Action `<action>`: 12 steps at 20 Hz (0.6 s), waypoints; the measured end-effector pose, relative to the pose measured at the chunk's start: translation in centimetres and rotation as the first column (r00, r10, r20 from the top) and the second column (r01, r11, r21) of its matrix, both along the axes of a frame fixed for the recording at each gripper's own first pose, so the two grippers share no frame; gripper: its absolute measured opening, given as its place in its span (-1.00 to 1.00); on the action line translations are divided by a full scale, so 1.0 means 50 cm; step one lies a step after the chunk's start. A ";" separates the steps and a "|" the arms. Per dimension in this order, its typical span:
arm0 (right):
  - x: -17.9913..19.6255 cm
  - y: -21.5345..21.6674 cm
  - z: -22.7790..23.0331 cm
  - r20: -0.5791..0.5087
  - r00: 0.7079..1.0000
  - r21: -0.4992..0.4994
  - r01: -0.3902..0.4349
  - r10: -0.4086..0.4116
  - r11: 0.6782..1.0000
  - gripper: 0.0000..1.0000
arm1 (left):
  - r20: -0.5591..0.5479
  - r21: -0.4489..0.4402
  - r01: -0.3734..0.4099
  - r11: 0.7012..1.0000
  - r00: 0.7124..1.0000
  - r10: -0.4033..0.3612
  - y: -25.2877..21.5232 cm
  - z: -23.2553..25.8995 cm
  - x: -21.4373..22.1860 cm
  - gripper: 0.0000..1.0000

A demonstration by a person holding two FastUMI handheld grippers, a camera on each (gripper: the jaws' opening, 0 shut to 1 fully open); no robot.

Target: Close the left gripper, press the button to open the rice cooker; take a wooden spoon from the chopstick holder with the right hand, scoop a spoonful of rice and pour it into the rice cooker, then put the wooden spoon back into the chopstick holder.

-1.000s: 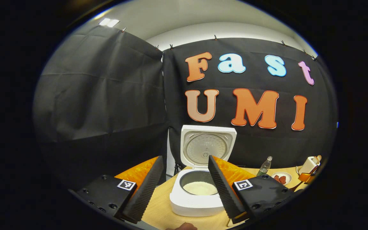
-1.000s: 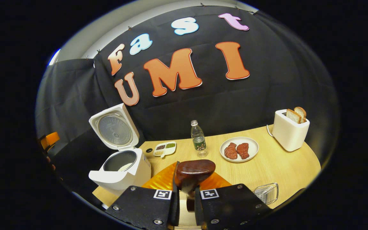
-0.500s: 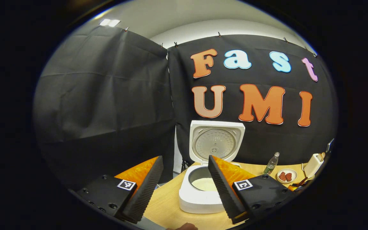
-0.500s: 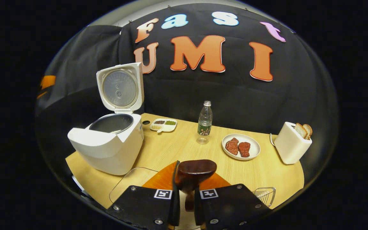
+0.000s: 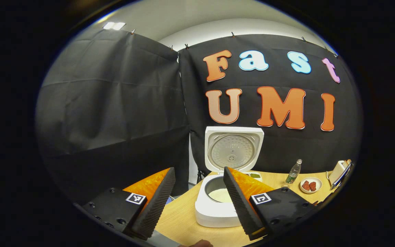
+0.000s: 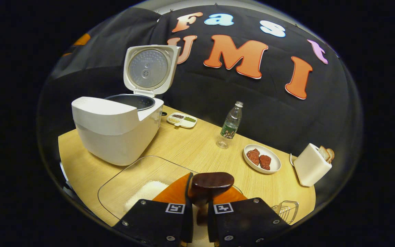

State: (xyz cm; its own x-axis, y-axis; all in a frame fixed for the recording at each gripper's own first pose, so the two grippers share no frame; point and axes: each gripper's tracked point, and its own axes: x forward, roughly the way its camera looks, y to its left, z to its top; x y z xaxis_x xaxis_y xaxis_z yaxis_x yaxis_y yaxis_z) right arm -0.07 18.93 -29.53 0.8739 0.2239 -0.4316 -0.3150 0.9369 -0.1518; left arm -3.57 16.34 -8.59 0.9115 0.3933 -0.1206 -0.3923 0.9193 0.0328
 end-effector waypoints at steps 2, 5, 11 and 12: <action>-0.009 0.012 -0.002 0.017 1.000 -0.001 0.010 -0.010 1.000 -0.67 | -0.006 0.006 0.002 1.000 1.000 -0.002 0.002 0.000 -0.002 0.89; -0.015 0.030 -0.003 0.010 1.000 0.042 0.018 -0.018 0.999 -0.67 | -0.016 0.010 0.003 1.000 1.000 -0.003 0.010 -0.005 -0.008 0.89; -0.017 0.080 0.015 -0.066 0.997 0.239 0.051 -0.036 0.970 -0.68 | -0.027 -0.001 -0.003 1.000 1.000 0.003 0.031 -0.015 -0.019 0.92; -0.018 0.089 0.015 -0.088 0.996 0.273 0.056 -0.034 0.960 -0.67 | -0.028 0.000 -0.005 1.000 1.000 0.005 0.032 -0.015 -0.021 0.89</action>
State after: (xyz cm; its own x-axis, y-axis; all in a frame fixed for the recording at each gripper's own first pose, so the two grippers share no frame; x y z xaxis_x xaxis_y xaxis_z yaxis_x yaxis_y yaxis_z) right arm -0.99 23.36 -28.76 0.8503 0.3051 -0.4288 -0.2721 0.9523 0.1381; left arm -4.63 17.96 -9.35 0.9057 0.3978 -0.1462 -0.3958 0.9173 0.0438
